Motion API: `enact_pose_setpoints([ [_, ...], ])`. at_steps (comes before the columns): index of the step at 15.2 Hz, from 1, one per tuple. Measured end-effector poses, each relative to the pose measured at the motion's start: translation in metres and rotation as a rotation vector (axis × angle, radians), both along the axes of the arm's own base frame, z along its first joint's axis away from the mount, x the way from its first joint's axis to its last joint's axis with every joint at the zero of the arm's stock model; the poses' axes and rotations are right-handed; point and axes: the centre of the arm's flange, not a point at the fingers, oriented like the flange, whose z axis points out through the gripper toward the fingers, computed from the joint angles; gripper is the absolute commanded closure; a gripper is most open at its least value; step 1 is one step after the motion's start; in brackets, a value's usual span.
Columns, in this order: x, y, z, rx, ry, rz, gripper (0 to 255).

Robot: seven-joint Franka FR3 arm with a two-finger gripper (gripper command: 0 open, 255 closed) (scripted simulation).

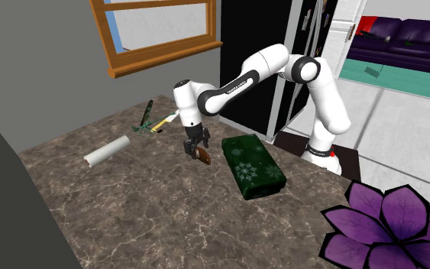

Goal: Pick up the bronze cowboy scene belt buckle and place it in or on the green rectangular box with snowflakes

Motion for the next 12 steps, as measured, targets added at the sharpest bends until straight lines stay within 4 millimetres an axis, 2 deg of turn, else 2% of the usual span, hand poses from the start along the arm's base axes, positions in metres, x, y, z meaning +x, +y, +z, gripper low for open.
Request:
enact_pose_setpoints([
  [2, -0.0001, 0.0001, -0.0001, 0.000, 0.000, 0.000, 0],
  [3, -0.0001, 0.0001, -0.0001, 0.000, 0.000, 0.000, 255],
  [12, -0.0001, 0.0001, 0.0000, 0.000, 0.000, 0.000, 255],
])
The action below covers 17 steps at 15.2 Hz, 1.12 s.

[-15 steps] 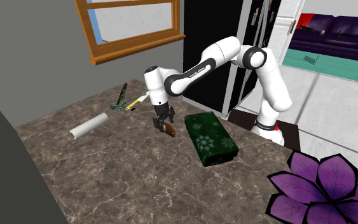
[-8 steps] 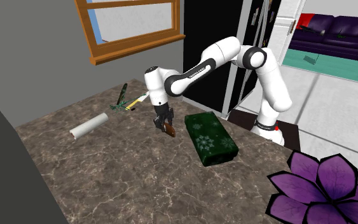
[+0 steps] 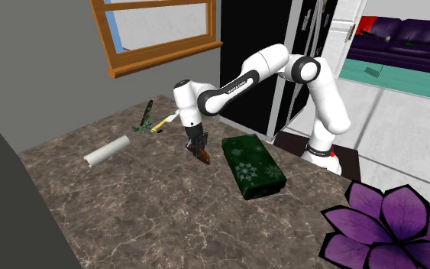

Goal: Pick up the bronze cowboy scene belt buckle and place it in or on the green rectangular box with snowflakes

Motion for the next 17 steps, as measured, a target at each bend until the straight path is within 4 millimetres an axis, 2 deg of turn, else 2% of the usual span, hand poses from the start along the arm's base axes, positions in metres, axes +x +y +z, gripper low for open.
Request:
enact_pose_setpoints([
  [4, 0.001, 0.000, 0.010, 0.000, 0.000, 0.000, 255],
  [17, 0.000, 0.000, 0.079, 0.000, 0.000, 0.000, 255],
])
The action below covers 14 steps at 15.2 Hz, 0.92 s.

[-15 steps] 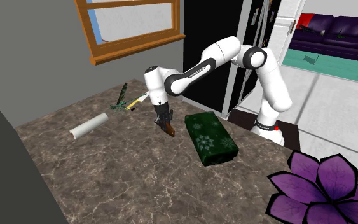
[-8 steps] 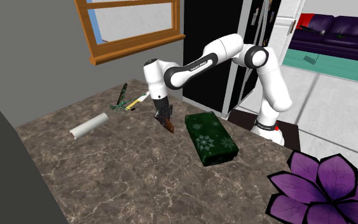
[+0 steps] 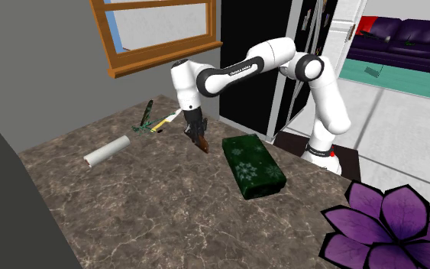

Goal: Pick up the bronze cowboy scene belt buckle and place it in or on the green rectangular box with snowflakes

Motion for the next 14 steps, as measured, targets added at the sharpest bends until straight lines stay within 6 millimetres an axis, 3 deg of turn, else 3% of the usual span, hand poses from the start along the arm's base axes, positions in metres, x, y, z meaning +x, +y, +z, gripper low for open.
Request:
enact_pose_setpoints([
  [14, 0.000, 0.000, 0.073, 0.000, 0.000, 0.000, 255],
])
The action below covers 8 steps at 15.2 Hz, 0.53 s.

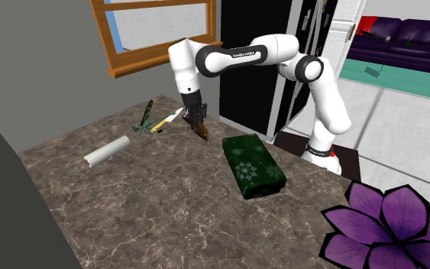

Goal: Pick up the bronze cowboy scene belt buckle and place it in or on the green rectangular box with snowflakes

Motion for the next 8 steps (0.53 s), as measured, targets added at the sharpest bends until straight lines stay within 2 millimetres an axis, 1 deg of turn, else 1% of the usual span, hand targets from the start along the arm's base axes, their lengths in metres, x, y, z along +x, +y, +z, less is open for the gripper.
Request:
enact_pose_setpoints([
  [3, 0.000, 0.001, 0.015, 0.000, 0.000, 0.000, 255],
  [4, -0.005, -0.001, 0.018, 0.000, 0.001, 0.000, 255],
  [5, -0.016, -0.006, 0.020, 0.000, 0.001, 0.000, 255],
  [7, -0.038, -0.005, 0.021, 0.000, 0.000, 0.001, 255],
  [8, -0.051, -0.008, 0.021, 0.000, 0.000, 0.001, 255],
])
